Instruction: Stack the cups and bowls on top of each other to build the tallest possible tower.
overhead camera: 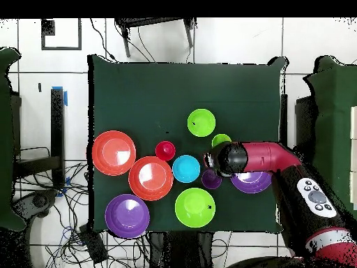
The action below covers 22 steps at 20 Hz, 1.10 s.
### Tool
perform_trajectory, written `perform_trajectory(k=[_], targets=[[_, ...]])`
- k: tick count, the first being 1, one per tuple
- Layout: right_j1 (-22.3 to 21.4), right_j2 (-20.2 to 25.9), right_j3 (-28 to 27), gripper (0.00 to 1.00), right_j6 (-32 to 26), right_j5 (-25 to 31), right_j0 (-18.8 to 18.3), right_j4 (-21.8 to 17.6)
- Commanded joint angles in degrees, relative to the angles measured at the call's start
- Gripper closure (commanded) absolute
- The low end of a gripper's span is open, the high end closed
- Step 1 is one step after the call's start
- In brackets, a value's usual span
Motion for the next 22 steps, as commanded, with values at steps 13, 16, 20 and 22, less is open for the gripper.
perform_trajectory(k=[13, 16, 20, 22], targets=[[0.9, 2.7, -2.4, 0.0, -7.5, 1.5, 3.5, -5.2], [0.7, 2.2, -2.5, 0.0, -6.7, 2.0, 4.5, -4.9], [0.4, 1.9, -2.6, 0.0, -6.8, 2.5, 5.0, -4.8], [0.3, 1.9, -3.0, 0.0, -7.0, 2.9, 5.3, -4.6]])
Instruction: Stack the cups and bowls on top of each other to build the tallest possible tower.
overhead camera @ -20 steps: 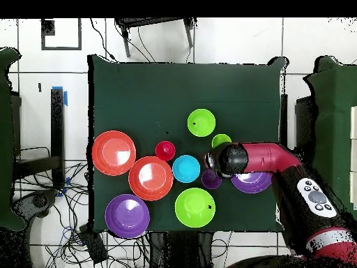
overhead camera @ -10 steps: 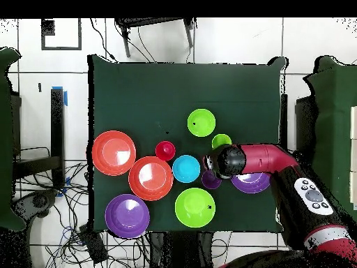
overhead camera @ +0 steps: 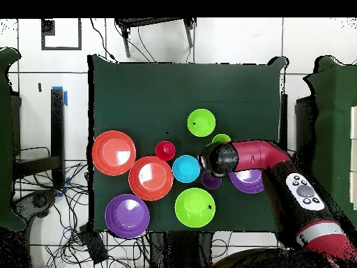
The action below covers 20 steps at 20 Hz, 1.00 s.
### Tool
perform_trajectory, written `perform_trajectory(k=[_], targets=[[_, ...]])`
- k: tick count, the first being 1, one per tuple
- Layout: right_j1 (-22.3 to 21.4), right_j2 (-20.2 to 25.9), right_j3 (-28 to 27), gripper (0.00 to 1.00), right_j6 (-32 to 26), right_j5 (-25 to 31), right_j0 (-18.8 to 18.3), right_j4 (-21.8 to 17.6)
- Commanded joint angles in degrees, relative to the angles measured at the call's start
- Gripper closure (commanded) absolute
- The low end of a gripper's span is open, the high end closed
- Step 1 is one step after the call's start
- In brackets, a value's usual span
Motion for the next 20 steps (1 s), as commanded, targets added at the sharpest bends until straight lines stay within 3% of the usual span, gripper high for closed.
perform_trajectory(k=[1, 20], targets=[[-0.8, 1.8, -3.3, 0.0, -7.1, 3.8, 3.2, -2.9], [-2.5, 1.7, -6.9, 0.0, -9.5, 11.0, 5.6, -1.9]])
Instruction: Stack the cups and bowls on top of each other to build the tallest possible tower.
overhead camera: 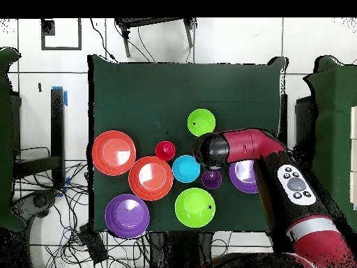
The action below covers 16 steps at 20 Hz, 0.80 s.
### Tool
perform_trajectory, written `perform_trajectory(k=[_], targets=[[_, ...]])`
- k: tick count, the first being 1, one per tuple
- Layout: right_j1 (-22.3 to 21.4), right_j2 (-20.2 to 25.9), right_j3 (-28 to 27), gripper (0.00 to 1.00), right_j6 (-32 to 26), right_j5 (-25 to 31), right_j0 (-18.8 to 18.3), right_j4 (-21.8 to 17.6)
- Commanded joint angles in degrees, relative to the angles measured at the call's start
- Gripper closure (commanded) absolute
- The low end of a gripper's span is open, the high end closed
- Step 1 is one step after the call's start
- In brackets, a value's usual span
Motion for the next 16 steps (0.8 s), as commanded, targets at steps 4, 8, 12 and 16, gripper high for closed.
perform_trajectory(k=[4, 8, 12, 16], targets=[[0.1, 1.9, -5.0, 0.0, -9.7, 7.5, 2.1, -1.9], [0.1, 2.4, -5.5, 0.0, -9.8, 8.3, 2.1, -1.5], [0.1, 2.4, -5.3, 0.0, -9.3, 8.3, 2.0, -1.6], [0.0, 2.0, -3.7, 0.0, -7.7, 8.1, 1.9, -1.0]])
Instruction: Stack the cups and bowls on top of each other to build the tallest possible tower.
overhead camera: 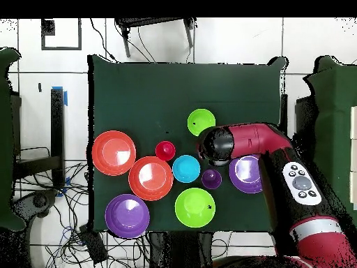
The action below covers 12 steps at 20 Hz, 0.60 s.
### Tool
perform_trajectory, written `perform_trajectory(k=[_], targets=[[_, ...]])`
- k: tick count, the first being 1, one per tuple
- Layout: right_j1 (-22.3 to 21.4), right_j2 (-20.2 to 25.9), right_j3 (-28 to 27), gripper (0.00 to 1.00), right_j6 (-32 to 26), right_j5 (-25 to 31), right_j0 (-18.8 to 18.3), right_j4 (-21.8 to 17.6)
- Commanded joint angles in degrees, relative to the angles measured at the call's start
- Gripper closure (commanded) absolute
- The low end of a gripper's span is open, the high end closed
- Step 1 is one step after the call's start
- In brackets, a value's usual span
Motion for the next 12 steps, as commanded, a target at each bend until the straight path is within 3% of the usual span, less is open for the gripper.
perform_trajectory(k=[1, 12], targets=[[0.6, 1.9, -0.5, 0.0, -7.1, 3.8, 1.9, -0.8], [-1.0, 1.0, 2.3, 0.0, -4.8, 5.6, 2.8, 1.0]])
